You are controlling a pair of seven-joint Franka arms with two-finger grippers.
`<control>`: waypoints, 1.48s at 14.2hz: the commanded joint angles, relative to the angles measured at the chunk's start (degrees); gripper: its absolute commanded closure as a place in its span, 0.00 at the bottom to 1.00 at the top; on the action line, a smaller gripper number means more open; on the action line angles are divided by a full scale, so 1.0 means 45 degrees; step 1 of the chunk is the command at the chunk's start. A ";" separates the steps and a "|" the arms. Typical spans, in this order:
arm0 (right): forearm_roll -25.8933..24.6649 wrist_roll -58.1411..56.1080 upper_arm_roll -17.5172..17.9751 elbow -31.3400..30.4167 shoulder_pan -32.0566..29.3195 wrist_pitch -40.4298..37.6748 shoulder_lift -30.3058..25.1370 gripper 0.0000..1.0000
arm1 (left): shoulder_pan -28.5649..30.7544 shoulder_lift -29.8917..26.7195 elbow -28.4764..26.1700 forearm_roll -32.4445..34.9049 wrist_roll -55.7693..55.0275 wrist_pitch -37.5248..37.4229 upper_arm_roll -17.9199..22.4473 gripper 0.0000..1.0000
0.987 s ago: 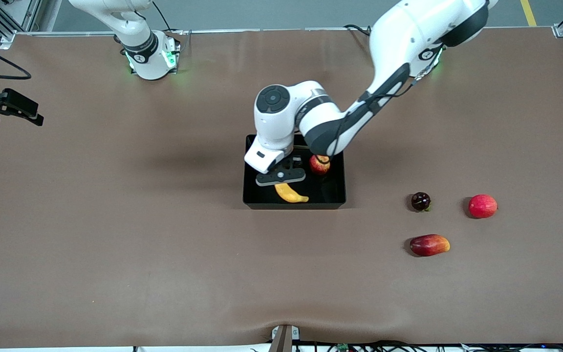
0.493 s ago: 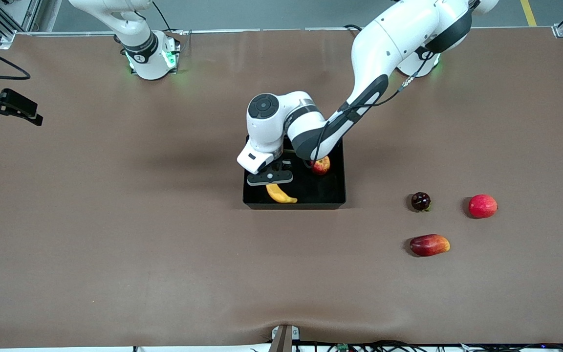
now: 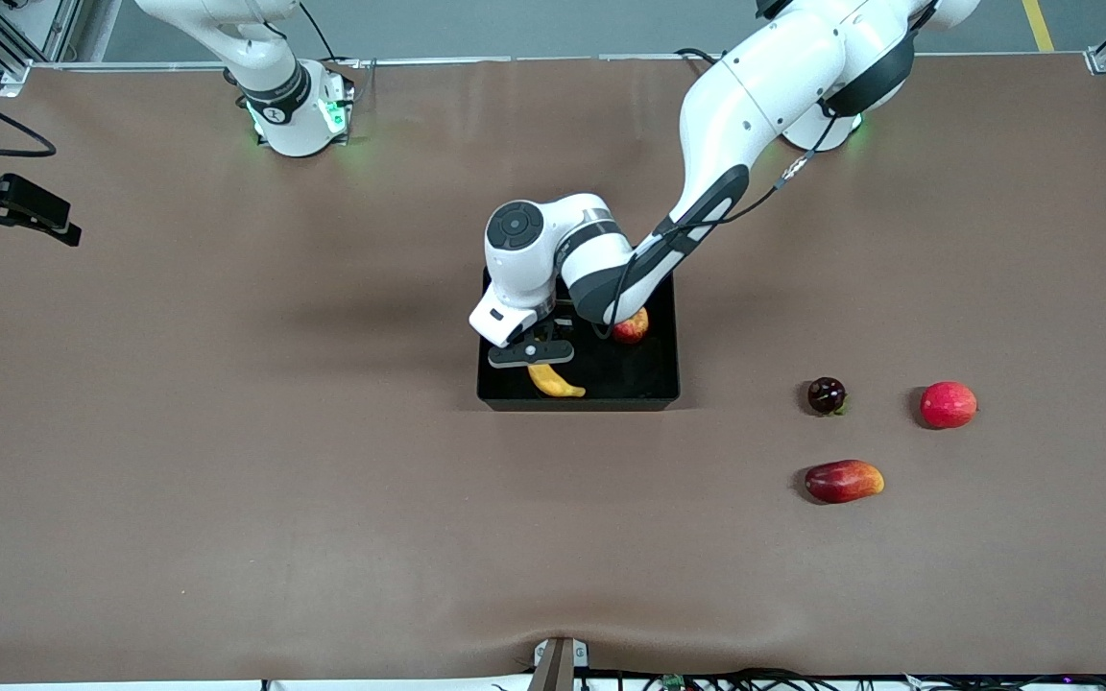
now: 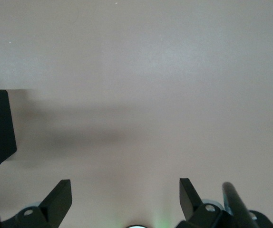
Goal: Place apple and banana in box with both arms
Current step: 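Release the banana into the box and raise the left gripper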
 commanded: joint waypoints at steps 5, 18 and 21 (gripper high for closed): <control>-0.0003 -0.0146 0.0208 -0.0086 -0.0371 -0.0073 -0.0141 0.00 | 0.1124 -0.1417 0.0209 0.0075 0.0845 -0.0368 0.0012 0.00; -0.0003 -0.0146 0.0228 -0.0106 -0.0351 -0.0327 -0.0160 0.00 | 0.8332 -0.7414 -0.0045 -0.2757 1.0990 -0.7576 -0.0888 0.00; -0.0003 -0.0126 0.0228 -0.0086 -0.0293 -0.0346 -0.0160 0.00 | 0.9467 -0.8294 -0.0123 -0.3401 1.2756 -0.8084 -0.0868 0.00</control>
